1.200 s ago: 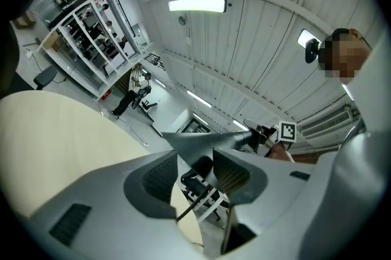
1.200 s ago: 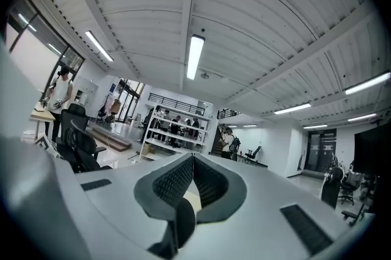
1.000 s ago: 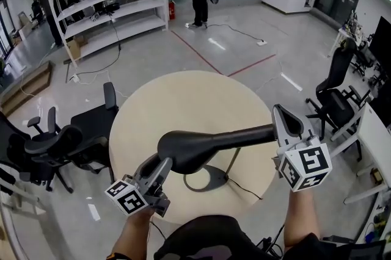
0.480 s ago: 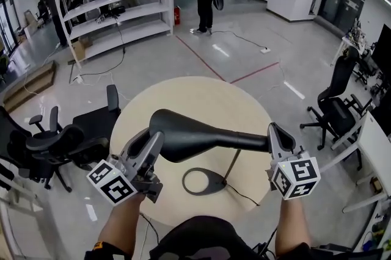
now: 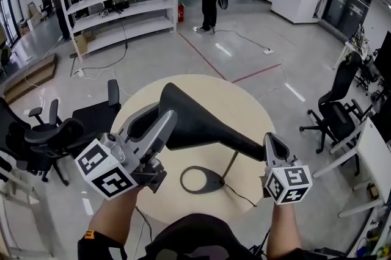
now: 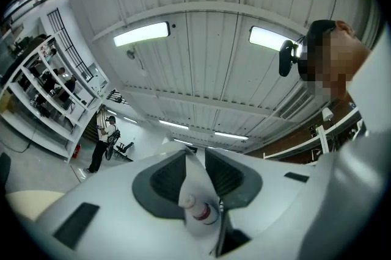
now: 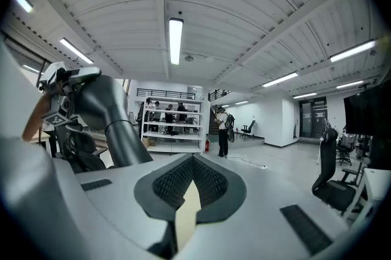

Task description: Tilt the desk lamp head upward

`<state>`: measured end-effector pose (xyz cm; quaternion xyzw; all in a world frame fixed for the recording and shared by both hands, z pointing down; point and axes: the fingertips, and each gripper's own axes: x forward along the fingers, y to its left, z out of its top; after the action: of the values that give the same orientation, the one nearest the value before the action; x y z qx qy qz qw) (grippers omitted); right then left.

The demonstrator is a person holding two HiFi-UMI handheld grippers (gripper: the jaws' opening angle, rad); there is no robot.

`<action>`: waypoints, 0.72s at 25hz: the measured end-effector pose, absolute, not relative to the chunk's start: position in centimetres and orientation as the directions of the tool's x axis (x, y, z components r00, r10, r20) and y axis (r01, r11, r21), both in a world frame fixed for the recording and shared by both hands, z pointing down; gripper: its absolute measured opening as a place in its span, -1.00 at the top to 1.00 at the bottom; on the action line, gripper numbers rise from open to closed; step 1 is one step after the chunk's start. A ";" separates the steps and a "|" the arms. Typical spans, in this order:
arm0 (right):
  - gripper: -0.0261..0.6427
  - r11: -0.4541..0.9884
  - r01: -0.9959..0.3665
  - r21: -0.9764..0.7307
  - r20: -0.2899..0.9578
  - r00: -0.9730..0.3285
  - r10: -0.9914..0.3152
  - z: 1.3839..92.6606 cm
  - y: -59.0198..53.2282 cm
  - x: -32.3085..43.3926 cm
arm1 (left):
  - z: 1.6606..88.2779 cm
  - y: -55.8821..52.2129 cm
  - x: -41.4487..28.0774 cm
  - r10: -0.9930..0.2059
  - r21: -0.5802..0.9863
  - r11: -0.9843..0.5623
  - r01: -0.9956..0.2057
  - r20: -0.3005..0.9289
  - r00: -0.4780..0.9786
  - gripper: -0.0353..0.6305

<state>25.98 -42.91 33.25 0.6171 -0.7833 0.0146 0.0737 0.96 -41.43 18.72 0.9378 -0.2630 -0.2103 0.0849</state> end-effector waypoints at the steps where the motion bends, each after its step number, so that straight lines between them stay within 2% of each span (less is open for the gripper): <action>1: 0.89 0.234 -0.971 0.056 0.141 -0.224 -0.964 33.7 -42.9 25.9 | 18.0 -41.2 1.3 -0.516 0.259 -0.855 -0.448 -0.358 0.778 0.45; 7: 0.89 0.232 -0.972 0.043 0.166 -0.222 -0.961 35.1 -42.9 24.4 | 15.2 -39.8 2.7 -0.467 0.220 -0.884 -0.412 -0.390 0.794 0.47; 18: 0.89 0.199 -0.977 0.072 0.179 -0.184 -0.967 36.0 -42.5 24.6 | 13.9 -38.9 5.4 -0.473 0.210 -0.881 -0.424 -0.397 0.786 0.53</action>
<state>24.58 -42.52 36.02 0.6322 -0.7687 0.0292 0.0926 5.43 -38.87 13.85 0.9435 -0.2377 -0.2241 0.0546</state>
